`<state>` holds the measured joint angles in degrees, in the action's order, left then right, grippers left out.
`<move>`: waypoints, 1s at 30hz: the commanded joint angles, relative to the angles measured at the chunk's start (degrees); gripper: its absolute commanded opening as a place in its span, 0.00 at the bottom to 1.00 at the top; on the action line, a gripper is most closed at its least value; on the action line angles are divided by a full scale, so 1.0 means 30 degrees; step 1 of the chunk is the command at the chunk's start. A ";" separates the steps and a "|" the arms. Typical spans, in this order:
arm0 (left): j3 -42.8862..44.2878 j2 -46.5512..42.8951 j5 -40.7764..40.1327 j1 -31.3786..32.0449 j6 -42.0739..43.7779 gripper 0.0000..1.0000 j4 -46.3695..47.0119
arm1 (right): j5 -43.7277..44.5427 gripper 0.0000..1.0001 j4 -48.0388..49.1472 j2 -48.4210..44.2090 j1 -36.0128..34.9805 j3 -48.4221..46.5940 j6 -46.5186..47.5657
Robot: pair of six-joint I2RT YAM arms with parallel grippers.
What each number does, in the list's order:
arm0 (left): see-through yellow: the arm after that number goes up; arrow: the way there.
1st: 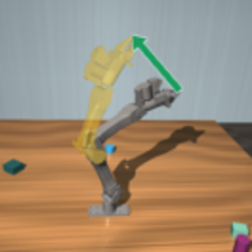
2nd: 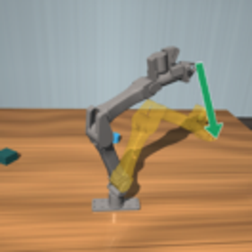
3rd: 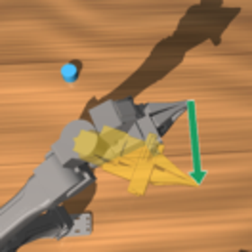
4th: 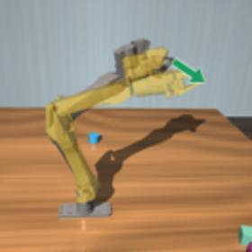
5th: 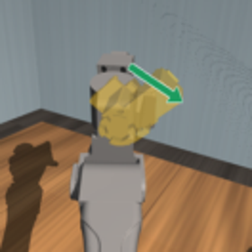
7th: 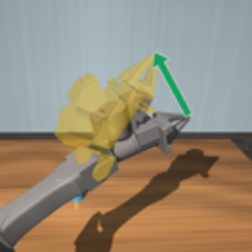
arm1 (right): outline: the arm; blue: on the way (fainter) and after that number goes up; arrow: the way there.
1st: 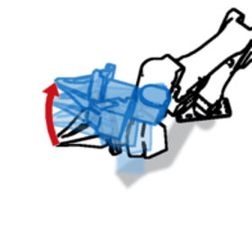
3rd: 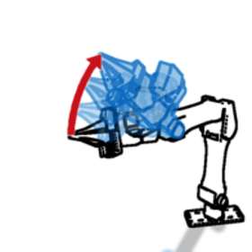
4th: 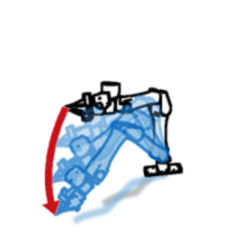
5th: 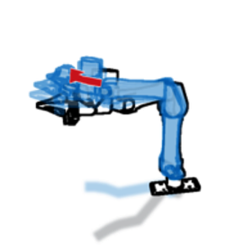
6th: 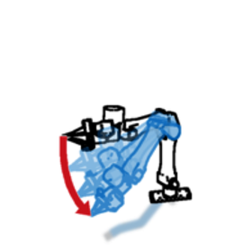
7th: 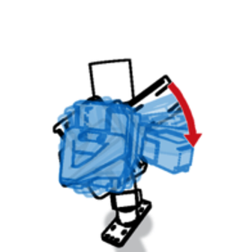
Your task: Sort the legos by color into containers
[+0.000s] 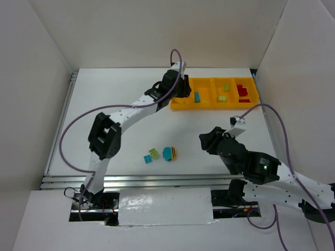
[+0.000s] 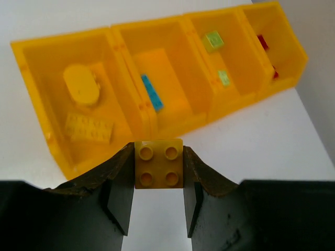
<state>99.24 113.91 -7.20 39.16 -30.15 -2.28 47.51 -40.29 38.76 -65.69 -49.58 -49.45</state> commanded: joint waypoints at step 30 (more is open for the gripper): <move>0.1059 -0.2618 -0.5735 -0.1890 0.0445 0.99 -0.1001 | -1.0839 0.00 0.6213 0.3206 1.0773 0.1149 0.3442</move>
<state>104.97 123.52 -16.47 33.58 -25.21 0.01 29.63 -32.56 41.25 -45.17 -46.63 -43.70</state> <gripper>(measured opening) 0.995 0.484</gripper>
